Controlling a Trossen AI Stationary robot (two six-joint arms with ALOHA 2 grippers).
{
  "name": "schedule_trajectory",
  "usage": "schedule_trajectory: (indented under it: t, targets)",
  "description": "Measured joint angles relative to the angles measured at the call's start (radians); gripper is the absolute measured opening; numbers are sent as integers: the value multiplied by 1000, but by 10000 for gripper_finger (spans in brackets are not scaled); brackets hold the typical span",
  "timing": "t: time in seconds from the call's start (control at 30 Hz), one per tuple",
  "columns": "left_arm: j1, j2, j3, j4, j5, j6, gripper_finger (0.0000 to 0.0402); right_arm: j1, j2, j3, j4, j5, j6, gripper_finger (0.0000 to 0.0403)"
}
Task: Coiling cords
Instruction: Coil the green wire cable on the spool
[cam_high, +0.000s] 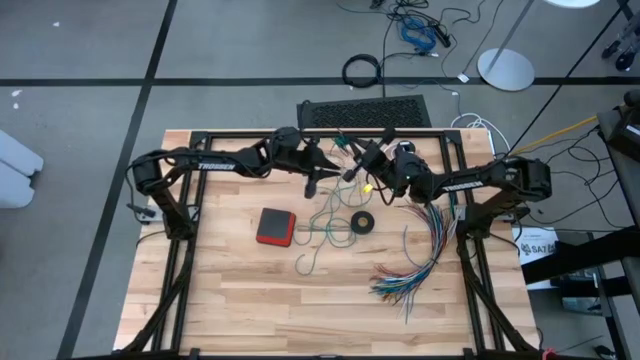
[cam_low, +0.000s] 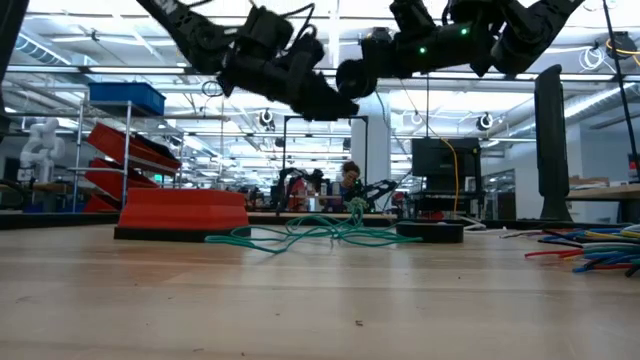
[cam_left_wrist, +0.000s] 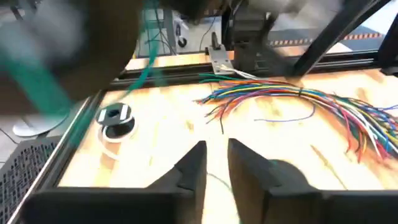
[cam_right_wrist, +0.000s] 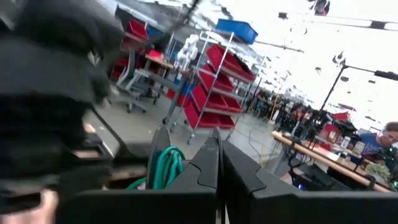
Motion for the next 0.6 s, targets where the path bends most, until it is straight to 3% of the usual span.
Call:
schedule_trajectory:
  t: [0.23, 0.4, 0.6]
  targets:
    - [105, 0, -151, 366, 282, -164, 122, 12, -1, 0, 64, -58, 5, 0]
    - [79, 62, -223, 677, 321, -312, 125, 12, -1, 0, 109, -109, 24, 0]
    - [32, 196, -196, 831, 291, -387, 125, 11, -1, 0, 128, -134, 40, 0]
